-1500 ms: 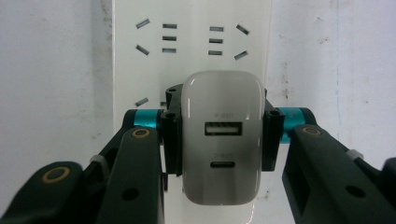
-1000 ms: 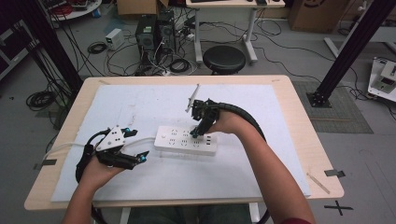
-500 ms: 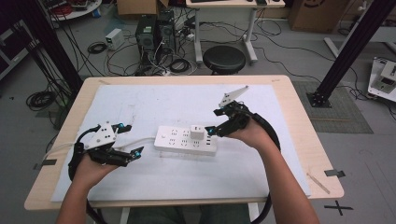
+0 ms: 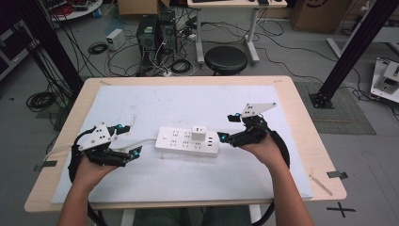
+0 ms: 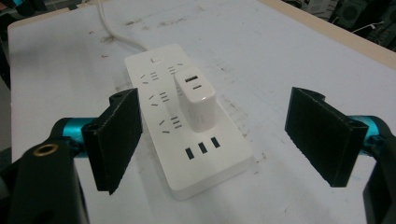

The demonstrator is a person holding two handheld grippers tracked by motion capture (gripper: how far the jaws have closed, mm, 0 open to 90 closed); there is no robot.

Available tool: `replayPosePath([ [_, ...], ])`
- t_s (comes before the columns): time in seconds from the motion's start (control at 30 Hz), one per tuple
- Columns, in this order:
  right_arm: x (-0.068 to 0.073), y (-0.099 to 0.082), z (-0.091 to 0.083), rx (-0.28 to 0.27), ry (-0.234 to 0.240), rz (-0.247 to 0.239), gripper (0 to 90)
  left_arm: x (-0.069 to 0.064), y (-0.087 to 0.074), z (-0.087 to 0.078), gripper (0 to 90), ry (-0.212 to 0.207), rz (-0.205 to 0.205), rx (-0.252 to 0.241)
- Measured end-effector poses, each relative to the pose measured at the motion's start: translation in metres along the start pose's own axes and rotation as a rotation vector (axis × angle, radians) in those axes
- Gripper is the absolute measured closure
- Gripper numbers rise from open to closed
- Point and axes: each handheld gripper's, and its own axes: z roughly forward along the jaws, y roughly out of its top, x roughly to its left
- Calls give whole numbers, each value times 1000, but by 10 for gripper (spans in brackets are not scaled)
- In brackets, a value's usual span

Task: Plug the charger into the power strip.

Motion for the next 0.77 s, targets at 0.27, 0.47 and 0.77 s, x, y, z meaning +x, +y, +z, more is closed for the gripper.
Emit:
replayPosePath([
  [0.27, 1, -14, -15, -47, -19, 25, 193, -2, 5, 0, 159, 4, 16, 0],
  [0.47, 0, -18, -18, -51, -21, 28, 193, -3, 9, 1, 159, 2, 22, 3],
  [0.77, -1, -18, -20, -53, -20, 26, 193, -1, 9, 5, 159, 9, 13, 8],
])
